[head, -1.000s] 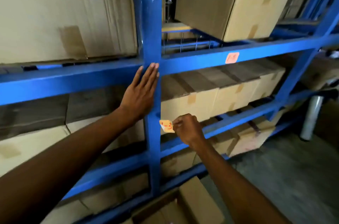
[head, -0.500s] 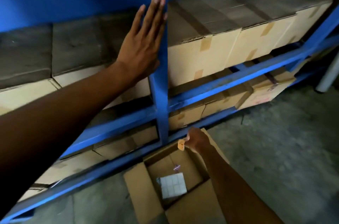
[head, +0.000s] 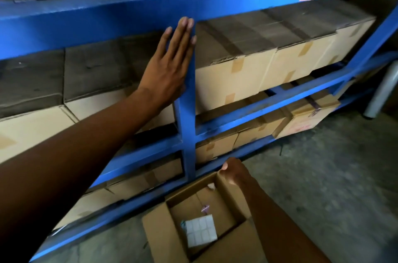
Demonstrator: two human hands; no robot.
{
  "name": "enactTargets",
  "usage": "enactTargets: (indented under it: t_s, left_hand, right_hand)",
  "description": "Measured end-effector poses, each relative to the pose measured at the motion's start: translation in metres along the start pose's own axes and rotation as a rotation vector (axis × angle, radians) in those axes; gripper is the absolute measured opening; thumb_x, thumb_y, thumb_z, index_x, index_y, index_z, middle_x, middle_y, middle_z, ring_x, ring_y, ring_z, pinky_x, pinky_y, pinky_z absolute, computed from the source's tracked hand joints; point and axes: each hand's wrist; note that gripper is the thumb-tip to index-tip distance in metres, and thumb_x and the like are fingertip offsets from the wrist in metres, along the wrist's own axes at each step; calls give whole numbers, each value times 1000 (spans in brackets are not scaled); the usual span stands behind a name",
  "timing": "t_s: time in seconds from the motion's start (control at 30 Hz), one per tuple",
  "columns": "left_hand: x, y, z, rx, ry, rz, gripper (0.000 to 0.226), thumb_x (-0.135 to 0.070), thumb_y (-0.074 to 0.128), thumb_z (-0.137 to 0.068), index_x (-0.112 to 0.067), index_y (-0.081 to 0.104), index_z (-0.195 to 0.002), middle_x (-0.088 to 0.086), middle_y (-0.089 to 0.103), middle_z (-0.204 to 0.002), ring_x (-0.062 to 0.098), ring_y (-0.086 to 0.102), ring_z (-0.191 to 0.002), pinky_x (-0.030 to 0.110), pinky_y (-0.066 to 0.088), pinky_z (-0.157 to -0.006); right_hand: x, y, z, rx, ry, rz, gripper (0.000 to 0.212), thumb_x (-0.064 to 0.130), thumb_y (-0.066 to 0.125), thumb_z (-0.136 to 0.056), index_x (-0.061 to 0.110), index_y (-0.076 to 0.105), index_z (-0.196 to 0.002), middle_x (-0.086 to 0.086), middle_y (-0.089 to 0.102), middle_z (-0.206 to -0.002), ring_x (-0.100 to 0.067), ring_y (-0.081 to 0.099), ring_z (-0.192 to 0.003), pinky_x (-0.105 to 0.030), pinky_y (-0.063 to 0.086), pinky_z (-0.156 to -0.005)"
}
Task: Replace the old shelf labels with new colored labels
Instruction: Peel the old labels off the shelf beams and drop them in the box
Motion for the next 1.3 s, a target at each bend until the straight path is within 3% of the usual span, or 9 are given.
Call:
enactTargets:
  t_s: [0.2, 0.5, 0.67, 0.83, 0.97, 1.03, 1.17, 1.23, 1.3]
  left_hand:
    - [-9, -26, -7, 103, -17, 158, 75, -26, 40, -86, 3, 5, -146, 32, -3, -153, 43, -6, -142, 51, -6, -115]
    - [8, -86, -105, -2, 40, 370, 86, -38, 51, -83, 0, 8, -146, 21, -1, -157, 34, -5, -145, 47, -7, -116]
    - [0, -78, -148, 194, 64, 369, 74, -30, 35, -94, -1, -9, -146, 20, -11, -157, 31, -11, -145, 45, -5, -117]
    - [-12, -64, -159, 246, 20, 374, 88, -42, 43, -91, -5, -15, -145, 17, -9, -158, 31, -8, -145, 40, -3, -118]
    - [-13, -70, -156, 95, -13, 310, 101, -47, 73, -62, -2, 28, -141, 19, 37, -147, 33, 35, -136, 45, 30, -111]
    - [-14, -71, -154, 90, -26, 285, 101, -49, 75, -57, -3, 36, -138, 18, 44, -143, 31, 42, -133, 43, 35, -108]
    - [-17, -70, -155, 133, -38, 306, 107, -54, 72, -59, 1, 27, -139, 20, 40, -145, 34, 37, -135, 46, 30, -110]
    - [-18, -69, -155, 150, -33, 371, 109, -57, 65, -62, 0, 18, -142, 19, 30, -151, 34, 25, -141, 44, 17, -114]
    - [-18, -68, -154, 156, -34, 410, 108, -61, 56, -66, -3, 11, -146, 15, 19, -155, 31, 13, -144, 41, 5, -116]
  right_hand:
    - [11, -99, 20, -153, -80, -129, 32, 26, 62, -85, 6, 59, -109, -14, 63, -114, -27, 59, -104, -36, 50, -89]
    - [85, -332, 51, -842, -344, -99, 20, 21, 57, -83, 8, 69, -93, -23, 68, -102, -40, 59, -100, -41, 48, -81]
    - [88, -403, 32, -971, -328, -194, 25, 23, 54, -85, 7, 65, -100, -24, 65, -108, -41, 58, -103, -43, 48, -82]
    - [85, -429, -7, -1007, -334, -132, 32, 22, 55, -86, -2, 59, -107, -25, 56, -113, -41, 51, -107, -45, 43, -91]
    - [92, -412, -29, -1083, -352, -291, 38, 19, 50, -90, 1, 48, -123, -19, 47, -123, -34, 46, -113, -43, 41, -95]
    - [96, -399, -34, -1118, -361, -346, 47, 19, 47, -93, 3, 35, -136, -16, 41, -133, -30, 43, -119, -38, 40, -96]
    - [100, -380, -38, -1062, -450, -550, 43, 13, 47, -93, 2, 37, -133, -17, 44, -132, -32, 44, -120, -40, 42, -93]
    - [104, -378, -35, -1031, -395, -689, 40, 19, 46, -95, 8, 39, -133, -12, 47, -130, -28, 45, -119, -35, 40, -93]
    - [101, -378, -34, -1086, -394, -588, 39, 18, 51, -92, 5, 46, -128, -13, 49, -129, -27, 44, -120, -36, 39, -98]
Point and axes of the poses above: each hand's wrist, its own z-axis away from the middle knuckle, its own y-axis out of the palm, x = y × z
